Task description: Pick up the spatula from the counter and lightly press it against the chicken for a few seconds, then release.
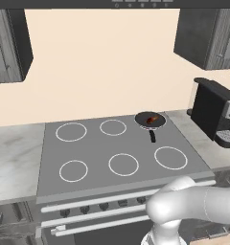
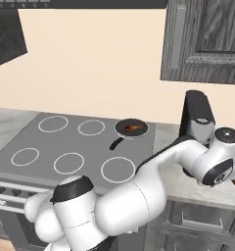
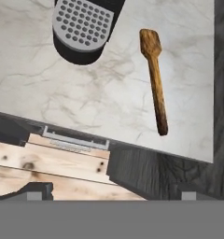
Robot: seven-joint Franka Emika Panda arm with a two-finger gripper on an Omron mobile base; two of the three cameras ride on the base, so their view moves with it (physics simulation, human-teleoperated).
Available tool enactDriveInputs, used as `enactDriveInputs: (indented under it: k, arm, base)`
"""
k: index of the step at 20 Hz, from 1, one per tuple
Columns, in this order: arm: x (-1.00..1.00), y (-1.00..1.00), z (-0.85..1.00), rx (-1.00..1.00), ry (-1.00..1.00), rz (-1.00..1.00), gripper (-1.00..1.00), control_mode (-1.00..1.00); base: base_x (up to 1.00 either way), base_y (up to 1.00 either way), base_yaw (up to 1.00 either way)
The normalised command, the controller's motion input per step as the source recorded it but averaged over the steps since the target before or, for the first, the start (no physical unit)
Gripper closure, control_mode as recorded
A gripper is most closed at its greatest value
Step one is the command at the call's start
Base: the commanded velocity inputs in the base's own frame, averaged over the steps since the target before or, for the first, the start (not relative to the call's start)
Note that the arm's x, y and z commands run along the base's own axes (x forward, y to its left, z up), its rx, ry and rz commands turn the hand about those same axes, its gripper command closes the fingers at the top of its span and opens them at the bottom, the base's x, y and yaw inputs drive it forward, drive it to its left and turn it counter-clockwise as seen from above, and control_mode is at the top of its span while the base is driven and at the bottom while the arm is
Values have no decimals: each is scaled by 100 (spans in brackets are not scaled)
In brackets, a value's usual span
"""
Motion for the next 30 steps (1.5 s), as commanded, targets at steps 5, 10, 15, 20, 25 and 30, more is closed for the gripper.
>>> enactDriveInputs:
  k: [5,10,15,20,25,30]
  arm:
    - [15,-8,-11,0,3,1,-100,-100]
    - [18,-3,-19,1,2,2,-100,-100]
    - [15,-3,-18,0,1,2,-100,-100]
    - [12,-4,-14,0,1,1,-100,-100]
    - [13,-10,-14,0,2,1,-100,-100]
    - [14,-15,-14,2,4,1,-100,-100]
  base:
    - [0,0,0]
    - [0,0,0]
    - [0,0,0]
    - [0,0,0]
    - [0,0,0]
    - [0,0,0]
